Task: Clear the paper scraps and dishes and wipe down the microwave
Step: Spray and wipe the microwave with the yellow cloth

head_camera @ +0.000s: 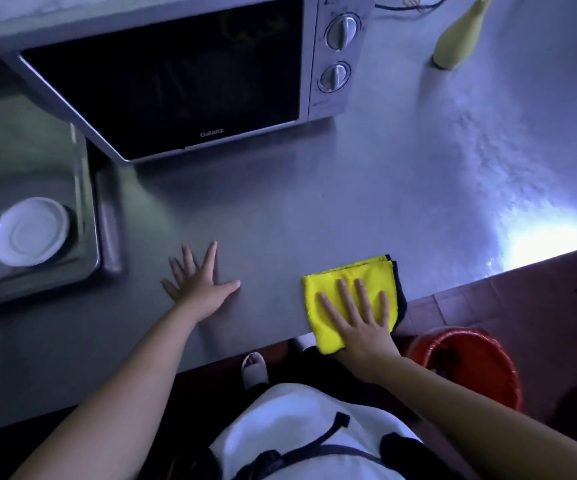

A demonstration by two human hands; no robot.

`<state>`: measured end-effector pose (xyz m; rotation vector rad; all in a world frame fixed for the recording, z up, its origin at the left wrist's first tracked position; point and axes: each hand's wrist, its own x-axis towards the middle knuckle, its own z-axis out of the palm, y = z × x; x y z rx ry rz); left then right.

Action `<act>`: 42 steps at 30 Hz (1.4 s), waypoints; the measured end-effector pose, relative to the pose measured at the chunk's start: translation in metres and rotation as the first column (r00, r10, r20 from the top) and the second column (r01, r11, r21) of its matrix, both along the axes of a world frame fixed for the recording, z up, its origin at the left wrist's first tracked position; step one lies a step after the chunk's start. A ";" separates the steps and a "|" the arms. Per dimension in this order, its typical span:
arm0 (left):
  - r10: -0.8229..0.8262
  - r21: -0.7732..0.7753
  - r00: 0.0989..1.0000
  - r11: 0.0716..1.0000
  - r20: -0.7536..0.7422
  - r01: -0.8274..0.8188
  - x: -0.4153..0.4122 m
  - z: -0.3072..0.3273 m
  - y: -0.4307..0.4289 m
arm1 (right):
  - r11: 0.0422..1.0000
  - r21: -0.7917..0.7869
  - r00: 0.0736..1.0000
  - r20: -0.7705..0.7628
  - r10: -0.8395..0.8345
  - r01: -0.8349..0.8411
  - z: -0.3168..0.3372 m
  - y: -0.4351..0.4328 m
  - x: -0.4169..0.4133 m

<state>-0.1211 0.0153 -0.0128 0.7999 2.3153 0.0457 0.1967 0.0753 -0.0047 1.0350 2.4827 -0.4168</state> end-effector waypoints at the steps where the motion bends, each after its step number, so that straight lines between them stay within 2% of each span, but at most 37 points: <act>1: -0.006 0.047 1.000 0.999 0.022 0.005 -0.001 0.004 -0.007 | 0.997 -0.060 0.999 -0.024 -0.048 0.046 0.004 -0.004 -0.001; 3: 0.018 0.206 0.986 0.977 0.164 -0.052 0.000 0.014 -0.020 | 0.945 -0.267 0.967 -0.118 -0.224 0.187 0.019 -0.011 -0.007; 4: 0.037 0.290 0.953 0.948 0.300 -0.128 0.004 0.022 -0.027 | 0.855 -0.425 0.906 -0.158 -0.393 0.296 0.031 -0.014 -0.013; 5: 0.045 0.336 0.891 0.917 0.452 -0.217 0.009 0.033 -0.034 | 0.668 -0.619 0.760 -0.170 -0.628 0.413 0.046 -0.015 -0.019; 6: 0.032 0.343 0.813 0.897 0.581 -0.280 0.016 0.046 -0.040 | 0.413 -0.805 0.555 -0.127 -0.822 0.426 0.063 -0.014 -0.025; 7: -0.002 0.339 0.742 0.890 0.670 -0.305 0.024 0.060 -0.044 | 0.190 -0.930 0.371 -0.063 -0.926 0.316 0.078 -0.013 -0.027; 8: -0.046 0.342 0.686 0.890 0.727 -0.302 0.031 0.073 -0.046 | 0.016 -0.986 0.238 0.025 -0.971 0.168 0.093 -0.012 -0.030; 9: -0.101 0.356 0.633 0.889 0.768 -0.289 0.037 0.084 -0.045 | -0.097 -0.995 0.173 0.098 -0.980 0.014 0.105 -0.011 -0.033; 11: -0.206 0.391 0.531 0.882 0.822 -0.263 0.044 0.105 -0.040 | -0.183 -0.964 0.141 0.157 -0.978 -0.195 0.132 -0.012 -0.038; 13: -0.277 0.420 0.433 0.864 0.858 -0.280 0.044 0.121 -0.035 | -0.175 -0.936 0.096 0.152 -0.984 -0.306 0.146 -0.015 -0.045; 15: -0.280 0.424 0.392 0.836 0.876 -0.349 0.044 0.135 -0.034 | -0.126 -0.930 0.063 0.111 -0.992 -0.346 0.158 -0.021 -0.050; 17: -0.283 0.467 0.457 0.806 0.843 -0.363 0.045 0.142 -0.035 | -0.091 -0.971 0.042 0.084 -0.996 -0.220 0.164 -0.026 -0.053; 20: -0.337 0.573 0.591 0.775 0.733 -0.269 0.047 0.149 -0.040 | -0.052 -0.999 -0.023 0.053 -0.998 -0.008 0.160 -0.035 -0.057; 23: -0.366 0.613 0.622 0.752 0.693 -0.241 0.042 0.163 -0.045 | -0.003 -0.999 -0.046 0.001 -0.999 0.042 0.165 -0.037 -0.064; 25: -0.365 0.590 0.564 0.755 0.741 -0.287 0.033 0.177 -0.047 | 0.049 -0.998 -0.018 -0.049 -0.999 -0.028 0.179 -0.030 -0.067; 27: -0.387 0.543 0.428 0.766 0.817 -0.343 0.018 0.193 -0.048 | 0.124 -0.980 0.045 -0.133 -0.990 -0.156 0.197 -0.016 -0.069; 29: -0.440 0.531 0.307 0.763 0.844 -0.368 0.004 0.214 -0.045 | 0.129 -0.940 0.096 -0.167 -0.981 -0.315 0.208 0.001 -0.069; 30: -0.455 0.542 0.298 0.748 0.839 -0.383 0.000 0.224 -0.040 | 0.104 -0.926 0.123 -0.158 -0.980 -0.364 0.209 0.009 -0.069; 32: -0.458 0.572 0.347 0.704 0.818 -0.421 -0.001 0.240 -0.026 | 0.036 -0.921 0.221 -0.131 -0.966 -0.389 0.204 0.015 -0.072; 34: -0.423 0.584 0.410 0.670 0.808 -0.459 0.003 0.247 -0.010 | 0.013 -0.939 0.327 -0.132 -0.936 -0.343 0.188 0.013 -0.081; 35: -0.398 0.578 0.432 0.667 0.810 -0.470 0.004 0.248 -0.003 | 0.010 -0.957 0.349 -0.115 -0.930 -0.290 0.179 0.010 -0.087; 38: -0.302 0.512 0.438 0.686 0.847 -0.517 0.008 0.245 0.010 | 0.011 -0.989 0.268 -0.050 -0.962 -0.146 0.161 0.011 -0.097; 40: -0.266 0.462 0.402 0.699 0.876 -0.546 0.007 0.241 0.016 | 0.011 -0.990 0.220 -0.043 -0.974 -0.144 0.157 0.025 -0.095; 42: -0.273 0.454 0.381 0.702 0.883 -0.549 0.007 0.239 0.023 | 0.021 -0.983 0.220 -0.062 -0.973 -0.184 0.158 0.047 -0.090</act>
